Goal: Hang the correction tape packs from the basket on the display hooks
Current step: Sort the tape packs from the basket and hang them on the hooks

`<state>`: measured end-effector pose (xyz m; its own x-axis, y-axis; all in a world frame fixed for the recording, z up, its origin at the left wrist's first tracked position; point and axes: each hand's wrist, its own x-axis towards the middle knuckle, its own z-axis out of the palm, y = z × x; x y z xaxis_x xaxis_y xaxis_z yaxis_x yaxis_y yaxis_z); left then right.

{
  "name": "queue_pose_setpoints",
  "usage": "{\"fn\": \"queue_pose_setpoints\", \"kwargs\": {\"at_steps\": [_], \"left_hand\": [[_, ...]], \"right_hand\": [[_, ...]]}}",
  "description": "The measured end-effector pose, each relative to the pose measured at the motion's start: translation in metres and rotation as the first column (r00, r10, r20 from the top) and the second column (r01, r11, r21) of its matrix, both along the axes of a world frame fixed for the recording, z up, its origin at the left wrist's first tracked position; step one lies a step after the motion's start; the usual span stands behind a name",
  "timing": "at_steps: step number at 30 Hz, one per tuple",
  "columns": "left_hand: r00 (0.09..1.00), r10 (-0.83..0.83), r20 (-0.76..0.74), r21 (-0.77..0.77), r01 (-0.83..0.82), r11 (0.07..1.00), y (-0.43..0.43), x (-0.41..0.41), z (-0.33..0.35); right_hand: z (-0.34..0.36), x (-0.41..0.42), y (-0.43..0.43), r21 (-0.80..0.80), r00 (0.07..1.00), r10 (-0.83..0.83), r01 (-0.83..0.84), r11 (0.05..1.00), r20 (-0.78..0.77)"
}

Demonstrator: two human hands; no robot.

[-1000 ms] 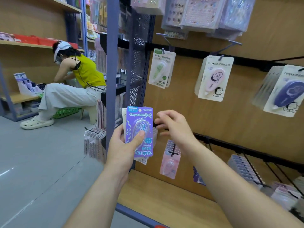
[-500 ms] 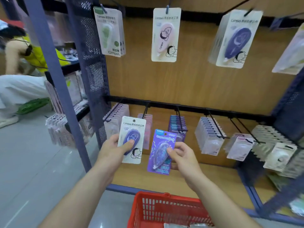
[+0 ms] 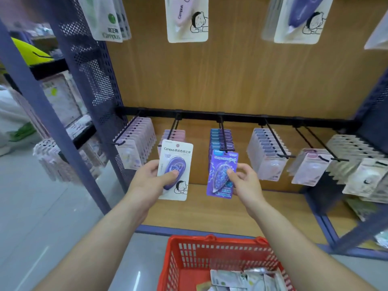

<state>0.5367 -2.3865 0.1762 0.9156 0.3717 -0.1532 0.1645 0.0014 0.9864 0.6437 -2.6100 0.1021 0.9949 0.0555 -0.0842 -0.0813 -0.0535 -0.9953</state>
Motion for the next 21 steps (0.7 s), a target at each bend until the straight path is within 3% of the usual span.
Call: {"fn": "queue_pose_setpoints", "kwargs": {"at_steps": [6,11,15,21], "left_hand": [[0.999,-0.028,-0.02,0.022,0.029,0.999,-0.003,0.01,-0.007],[0.998,-0.059,-0.027,0.04,0.06,0.997,-0.007,0.01,-0.007],[0.996,-0.082,-0.027,0.07,0.084,0.994,-0.016,0.008,-0.003],[0.989,-0.147,-0.008,0.098,0.147,0.984,-0.053,0.007,0.013]], "right_hand": [[0.001,0.003,0.002,0.0,1.0,-0.008,0.008,1.0,0.026],[-0.004,0.027,0.004,-0.211,0.994,-0.059,0.039,0.977,-0.089],[0.011,0.025,-0.012,-0.618,0.998,0.027,-0.053,0.785,-0.051],[0.058,-0.008,-0.068,-0.772,0.971,0.24,-0.158,0.615,-0.007]]}}
